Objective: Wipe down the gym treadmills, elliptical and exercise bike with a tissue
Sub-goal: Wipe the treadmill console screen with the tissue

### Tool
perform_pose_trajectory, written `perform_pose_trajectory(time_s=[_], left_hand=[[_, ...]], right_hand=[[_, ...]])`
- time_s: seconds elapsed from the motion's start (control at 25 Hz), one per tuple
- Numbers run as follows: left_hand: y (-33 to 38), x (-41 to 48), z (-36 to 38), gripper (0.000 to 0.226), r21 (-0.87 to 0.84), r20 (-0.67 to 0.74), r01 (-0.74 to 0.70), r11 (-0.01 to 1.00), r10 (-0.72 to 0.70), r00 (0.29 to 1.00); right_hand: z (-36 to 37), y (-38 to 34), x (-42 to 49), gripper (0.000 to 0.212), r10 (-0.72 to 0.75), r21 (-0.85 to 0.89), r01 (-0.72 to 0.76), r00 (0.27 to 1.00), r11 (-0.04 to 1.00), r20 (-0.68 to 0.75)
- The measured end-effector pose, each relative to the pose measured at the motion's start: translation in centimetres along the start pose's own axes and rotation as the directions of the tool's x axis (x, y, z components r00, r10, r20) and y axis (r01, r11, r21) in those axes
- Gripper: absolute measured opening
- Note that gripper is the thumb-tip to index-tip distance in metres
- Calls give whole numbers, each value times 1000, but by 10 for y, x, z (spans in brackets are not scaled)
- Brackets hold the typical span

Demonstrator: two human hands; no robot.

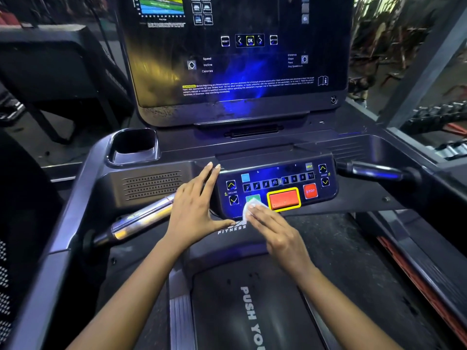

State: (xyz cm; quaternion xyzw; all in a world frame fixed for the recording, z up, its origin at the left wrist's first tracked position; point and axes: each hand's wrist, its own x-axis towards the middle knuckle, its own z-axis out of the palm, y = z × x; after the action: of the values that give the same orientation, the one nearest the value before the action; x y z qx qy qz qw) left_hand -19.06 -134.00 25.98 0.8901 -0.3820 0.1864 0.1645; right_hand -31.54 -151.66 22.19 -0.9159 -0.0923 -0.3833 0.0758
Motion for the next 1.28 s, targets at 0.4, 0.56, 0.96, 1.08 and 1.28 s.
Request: perform_pose_trajectory(time_s=[0.4,0.56,0.96,1.08,1.28], left_hand=[[-1,-1,0,114,-7,35,9,1000,-9,999],[10,4,-5,110,-27,-2,-26,999,26,1000],[32,39,16,111,130,61,-201,971,195,979],[32,39,16,107,108,17,-194,975,193,981],[32,38,18,109,95,11,-195,976,195,981]], right_hand=[[10,7,-2,68,99,-18,-98,995,995,27],[-2,4,2,52,141,13,-141,990,990,-14],[-9,6,6,59,165,-89,-159,984,983,68],[-16,-1,-5,57,149,-72,-143,985,987,88],[-24,33,15,46,371,-54,-377,924,925,-98]])
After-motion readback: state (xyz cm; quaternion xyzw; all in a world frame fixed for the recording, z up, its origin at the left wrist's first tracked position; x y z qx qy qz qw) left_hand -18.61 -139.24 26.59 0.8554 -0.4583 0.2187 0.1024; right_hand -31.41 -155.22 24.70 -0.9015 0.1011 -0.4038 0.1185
